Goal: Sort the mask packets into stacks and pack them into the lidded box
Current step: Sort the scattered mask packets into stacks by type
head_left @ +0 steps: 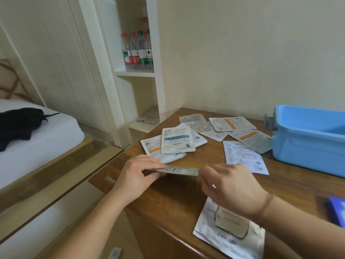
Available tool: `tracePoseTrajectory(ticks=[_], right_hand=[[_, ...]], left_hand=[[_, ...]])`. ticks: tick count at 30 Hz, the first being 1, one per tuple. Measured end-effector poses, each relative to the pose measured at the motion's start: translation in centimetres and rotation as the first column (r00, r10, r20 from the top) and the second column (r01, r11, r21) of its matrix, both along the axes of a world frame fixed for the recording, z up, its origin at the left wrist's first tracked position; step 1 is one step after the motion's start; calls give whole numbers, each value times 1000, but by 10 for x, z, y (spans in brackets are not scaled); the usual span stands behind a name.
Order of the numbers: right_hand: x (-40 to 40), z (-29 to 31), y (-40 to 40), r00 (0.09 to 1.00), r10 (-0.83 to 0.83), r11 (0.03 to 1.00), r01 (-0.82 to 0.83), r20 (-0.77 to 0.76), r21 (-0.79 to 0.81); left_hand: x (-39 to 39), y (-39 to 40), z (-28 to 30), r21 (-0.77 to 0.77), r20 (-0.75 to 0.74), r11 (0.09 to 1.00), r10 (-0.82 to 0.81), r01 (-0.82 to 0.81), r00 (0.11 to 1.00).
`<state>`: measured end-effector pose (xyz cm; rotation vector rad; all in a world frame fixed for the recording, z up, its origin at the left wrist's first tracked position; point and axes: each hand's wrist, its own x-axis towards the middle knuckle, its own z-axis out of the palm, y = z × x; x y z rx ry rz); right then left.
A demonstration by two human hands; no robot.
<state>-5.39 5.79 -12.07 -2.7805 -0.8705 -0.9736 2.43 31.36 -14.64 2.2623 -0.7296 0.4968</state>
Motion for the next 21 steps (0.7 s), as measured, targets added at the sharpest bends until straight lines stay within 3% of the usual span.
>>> tracePoseTrajectory(ticks=[3, 5, 8, 10, 11, 13, 14, 16, 18, 20, 21], right_hand=[[-14, 27, -1, 988, -129, 991, 132, -82, 31], [-16, 47, 5, 954, -188, 975, 210, -232, 77], [-12, 64, 11, 887, -31, 926, 199, -460, 322], [-14, 68, 9, 854, 119, 793, 226, -507, 566], [-15, 69, 6, 825, 210, 659, 277, -525, 699], [-20, 66, -1, 720, 426, 337, 436, -548, 835], [-22, 64, -5, 664, 506, 233, 508, -550, 829], [-25, 57, -12, 580, 573, 183, 598, -579, 780], [-27, 49, -19, 528, 576, 210, 642, -624, 737], [-28, 48, -27, 534, 567, 212, 642, -628, 737], [-27, 50, -34, 578, 552, 189, 615, -601, 766]], left_hand=[[-21, -9, 30, -181, -115, 983, -50, 28, 992], [-31, -18, 50, -230, -135, 968, -134, 101, 982], [-37, -34, 71, -309, -105, 937, -202, 161, 974], [-37, -41, 75, -494, -163, 865, -190, 87, 968], [-37, -42, 74, -612, -247, 791, -223, 27, 943], [-41, -47, 68, -723, -450, 685, -372, -87, 812], [-46, -51, 64, -718, -526, 688, -443, -101, 726], [-57, -62, 54, -688, -601, 722, -507, -77, 618], [-63, -71, 48, -691, -590, 721, -524, -50, 614], [-62, -73, 44, -675, -577, 738, -523, -6, 628], [-60, -72, 45, -648, -573, 761, -517, 34, 636]])
